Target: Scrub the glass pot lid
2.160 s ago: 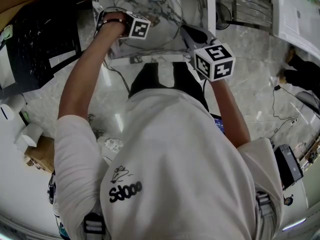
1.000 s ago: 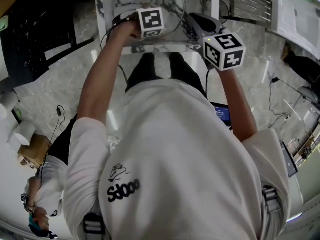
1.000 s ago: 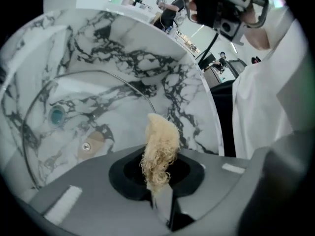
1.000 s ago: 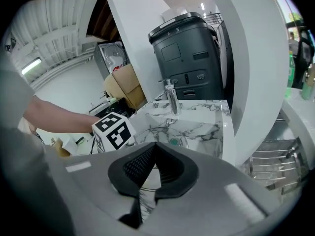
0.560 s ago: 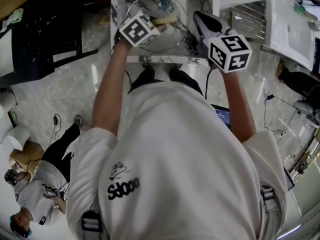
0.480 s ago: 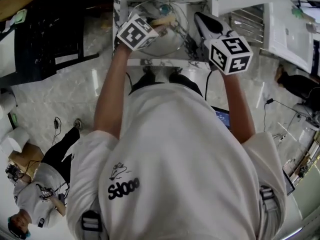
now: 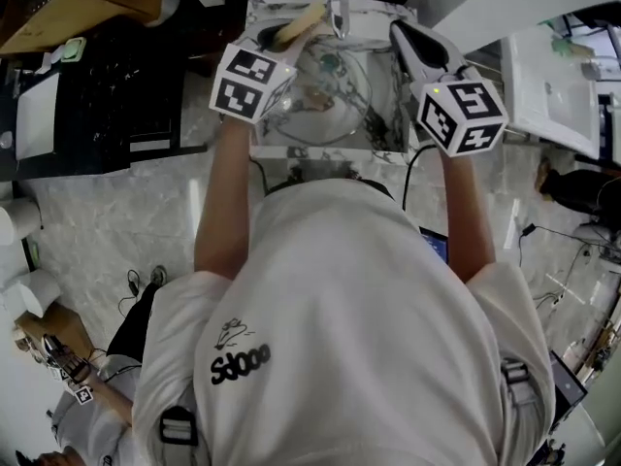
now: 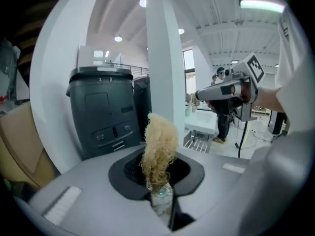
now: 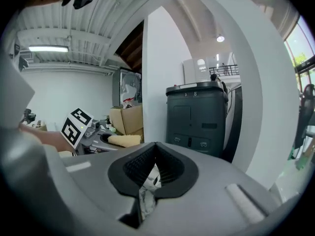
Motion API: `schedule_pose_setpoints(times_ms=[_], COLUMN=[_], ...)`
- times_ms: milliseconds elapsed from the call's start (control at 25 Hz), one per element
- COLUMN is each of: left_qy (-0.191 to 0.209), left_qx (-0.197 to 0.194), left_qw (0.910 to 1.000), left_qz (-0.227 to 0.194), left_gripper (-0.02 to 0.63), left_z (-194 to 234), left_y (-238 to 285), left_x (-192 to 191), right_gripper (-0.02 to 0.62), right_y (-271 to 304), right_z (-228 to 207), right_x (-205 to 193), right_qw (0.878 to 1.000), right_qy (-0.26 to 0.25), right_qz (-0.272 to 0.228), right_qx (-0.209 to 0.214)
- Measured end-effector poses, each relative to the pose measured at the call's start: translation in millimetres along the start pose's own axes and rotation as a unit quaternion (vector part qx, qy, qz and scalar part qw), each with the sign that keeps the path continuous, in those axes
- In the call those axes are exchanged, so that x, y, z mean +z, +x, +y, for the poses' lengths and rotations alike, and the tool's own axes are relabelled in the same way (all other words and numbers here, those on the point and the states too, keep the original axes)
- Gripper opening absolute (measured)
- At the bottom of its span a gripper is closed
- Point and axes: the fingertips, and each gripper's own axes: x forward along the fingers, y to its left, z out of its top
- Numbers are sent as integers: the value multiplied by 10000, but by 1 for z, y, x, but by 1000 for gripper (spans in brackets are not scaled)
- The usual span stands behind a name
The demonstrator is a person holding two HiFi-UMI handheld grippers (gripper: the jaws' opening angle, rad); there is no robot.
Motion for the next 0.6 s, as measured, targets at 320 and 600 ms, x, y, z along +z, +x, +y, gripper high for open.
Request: schedule_pose_setpoints(times_ms=[320, 600], left_qy=[369, 699], left_qx=[585, 789], left_qw=[9920, 9808], left_qz=[-1059, -1641], left_gripper=[46, 48], left_z=[16, 16], left_y=[-52, -88], left_x=[84, 128], right_gripper=[3, 2], right_y=[-15, -26], right_z=[12, 25], right_x=[55, 95], right_qw=[9959, 9912], right_qy=[-674, -897], right_qz=[-530, -931], right_qx=[-301, -284])
